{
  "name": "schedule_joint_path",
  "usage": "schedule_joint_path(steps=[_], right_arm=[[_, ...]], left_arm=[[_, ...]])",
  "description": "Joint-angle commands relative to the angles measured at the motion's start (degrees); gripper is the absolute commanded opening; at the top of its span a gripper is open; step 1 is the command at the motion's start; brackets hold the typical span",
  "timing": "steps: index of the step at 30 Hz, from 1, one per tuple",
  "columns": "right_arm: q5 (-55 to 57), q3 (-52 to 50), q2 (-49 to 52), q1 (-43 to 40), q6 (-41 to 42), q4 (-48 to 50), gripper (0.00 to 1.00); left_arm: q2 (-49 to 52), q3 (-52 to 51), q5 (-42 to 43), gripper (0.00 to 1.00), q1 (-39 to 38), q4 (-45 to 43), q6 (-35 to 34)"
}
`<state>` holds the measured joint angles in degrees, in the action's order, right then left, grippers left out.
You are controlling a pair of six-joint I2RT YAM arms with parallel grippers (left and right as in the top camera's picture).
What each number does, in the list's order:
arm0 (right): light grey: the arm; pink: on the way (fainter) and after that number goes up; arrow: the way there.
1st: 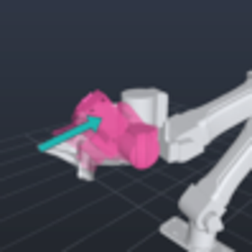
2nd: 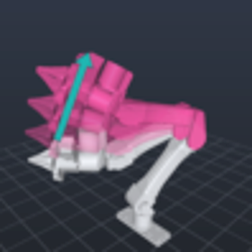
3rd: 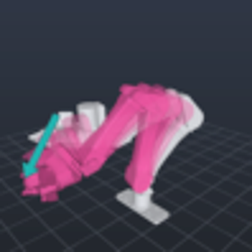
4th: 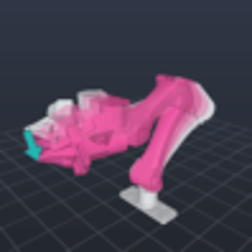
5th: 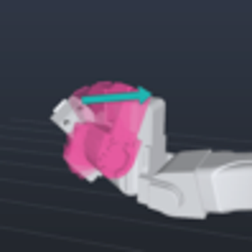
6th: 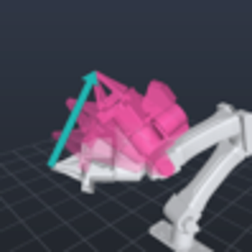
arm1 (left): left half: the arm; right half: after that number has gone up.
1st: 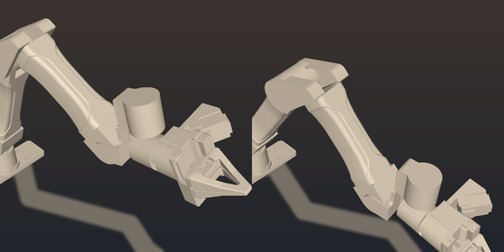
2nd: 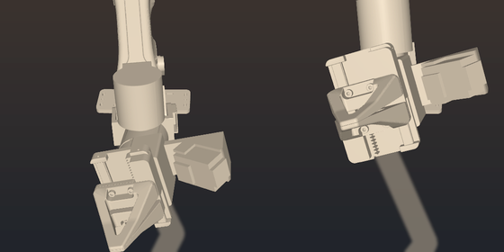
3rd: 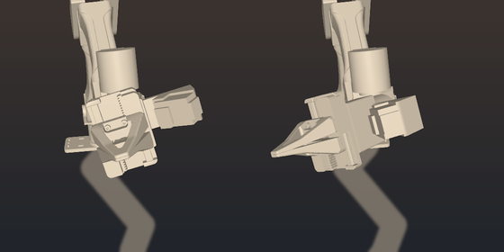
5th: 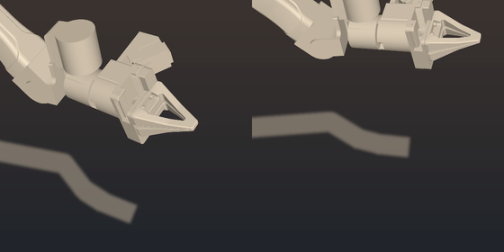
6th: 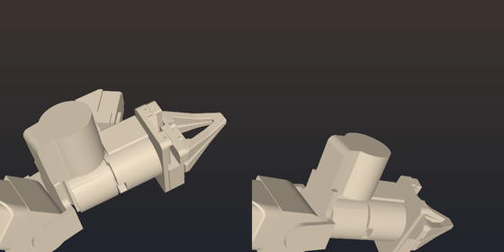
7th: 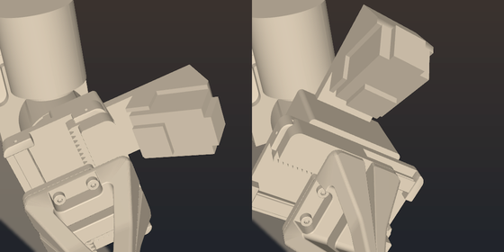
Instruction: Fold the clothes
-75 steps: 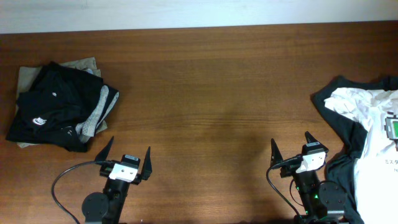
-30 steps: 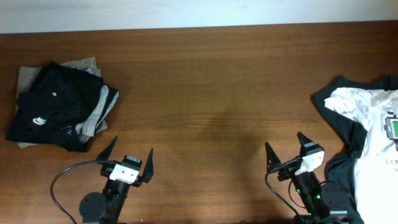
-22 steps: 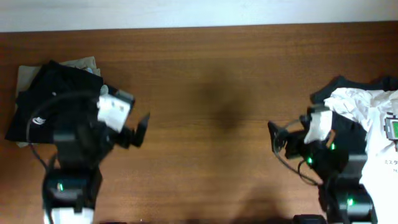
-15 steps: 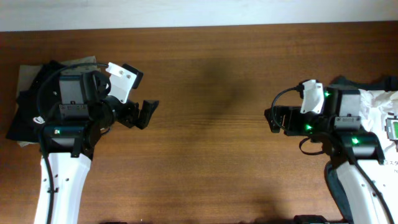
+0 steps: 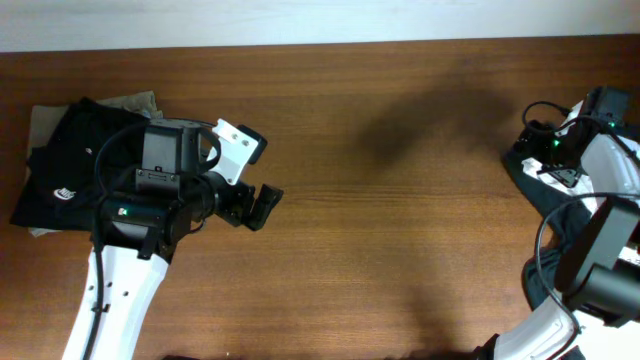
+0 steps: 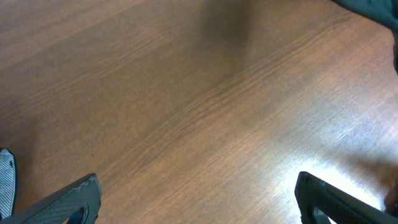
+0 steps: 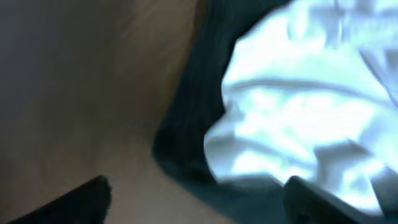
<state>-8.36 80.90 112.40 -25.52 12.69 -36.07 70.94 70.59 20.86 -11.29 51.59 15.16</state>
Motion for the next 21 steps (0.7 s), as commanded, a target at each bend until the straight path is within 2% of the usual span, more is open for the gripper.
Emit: schedule_joint_path(steps=[1,8,13,21], right_arm=[[2.84,0.79,4.50,0.00,0.28,3.19,0.85],[6.51,0.74,6.05,0.00,-0.22,1.75,0.86],[6.54,0.74,6.05,-0.02,-0.37,-0.33,0.99],[6.54,0.74,6.05,0.00,-0.37,-1.22,1.00]], left_arm=[[-0.11,0.50,-0.33,0.99,-0.17,0.17,-0.57],[-0.11,0.50,-0.33,0.99,-0.20,1.22,-0.57],[-0.11,0.50,-0.33,0.99,-0.20,1.22,-0.57],[-0.11,0.50,-0.33,0.99,-0.20,1.22,-0.57]])
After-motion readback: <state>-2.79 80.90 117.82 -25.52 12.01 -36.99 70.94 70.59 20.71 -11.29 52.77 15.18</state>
